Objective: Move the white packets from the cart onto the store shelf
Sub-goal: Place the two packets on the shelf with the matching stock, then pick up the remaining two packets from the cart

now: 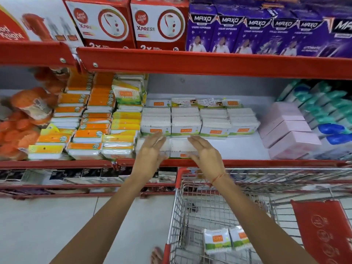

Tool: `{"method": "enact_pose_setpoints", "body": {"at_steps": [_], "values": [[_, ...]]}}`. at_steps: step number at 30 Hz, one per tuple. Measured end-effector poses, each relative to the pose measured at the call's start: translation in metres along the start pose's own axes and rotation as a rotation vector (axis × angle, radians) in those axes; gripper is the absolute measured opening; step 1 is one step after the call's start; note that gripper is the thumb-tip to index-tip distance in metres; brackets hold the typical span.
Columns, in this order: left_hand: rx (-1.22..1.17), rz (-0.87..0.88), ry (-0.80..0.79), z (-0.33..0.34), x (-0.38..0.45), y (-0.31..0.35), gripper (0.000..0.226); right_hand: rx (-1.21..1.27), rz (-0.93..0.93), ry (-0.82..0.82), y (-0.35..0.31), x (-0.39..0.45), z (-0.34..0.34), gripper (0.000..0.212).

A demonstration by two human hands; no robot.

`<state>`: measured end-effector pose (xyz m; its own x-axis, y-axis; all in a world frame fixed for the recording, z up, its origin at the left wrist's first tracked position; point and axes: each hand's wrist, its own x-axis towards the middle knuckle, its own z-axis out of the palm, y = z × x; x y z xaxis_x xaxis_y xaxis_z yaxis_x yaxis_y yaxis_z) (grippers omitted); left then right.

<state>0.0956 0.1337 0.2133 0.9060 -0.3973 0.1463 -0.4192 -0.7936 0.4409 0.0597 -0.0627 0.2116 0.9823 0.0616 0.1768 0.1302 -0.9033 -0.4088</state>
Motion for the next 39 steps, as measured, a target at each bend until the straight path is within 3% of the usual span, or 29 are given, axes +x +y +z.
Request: {"method": "enact_pose_setpoints", "body": {"at_steps": [3,7,10,12,17,21,26,31,34,39], "values": [[-0.014,0.197,0.200,0.023,-0.009,0.027,0.030,0.007,-0.102,0.267,0.015,-0.031,-0.001,0.022],[-0.067,0.246,0.135,0.071,-0.023,0.065,0.020,0.019,-0.114,0.267,0.061,-0.084,0.007,0.007],[-0.084,0.263,-0.030,0.125,-0.038,0.088,0.022,-0.005,-0.016,0.067,0.115,-0.134,0.026,0.006],[-0.079,0.249,-0.174,0.168,-0.048,0.102,0.027,-0.024,0.060,-0.171,0.152,-0.165,0.040,0.012],[0.056,-0.077,-0.853,0.263,-0.076,0.116,0.047,-0.158,0.131,-0.840,0.222,-0.219,0.075,0.063],[0.213,-0.120,-1.048,0.319,-0.115,0.115,0.076,-0.333,0.055,-1.021,0.255,-0.249,0.113,0.089],[0.143,-0.192,-0.965,0.338,-0.148,0.117,0.088,-0.254,0.114,-0.874,0.260,-0.267,0.124,0.075],[0.096,-0.275,-0.884,0.320,-0.147,0.129,0.071,-0.197,0.133,-0.850,0.254,-0.265,0.109,0.055],[0.075,-0.289,-0.811,0.299,-0.141,0.135,0.067,-0.155,0.155,-0.817,0.247,-0.260,0.093,0.057],[0.071,-0.284,-0.680,0.240,-0.116,0.146,0.066,-0.123,0.093,-0.483,0.219,-0.229,0.036,0.072]]}}
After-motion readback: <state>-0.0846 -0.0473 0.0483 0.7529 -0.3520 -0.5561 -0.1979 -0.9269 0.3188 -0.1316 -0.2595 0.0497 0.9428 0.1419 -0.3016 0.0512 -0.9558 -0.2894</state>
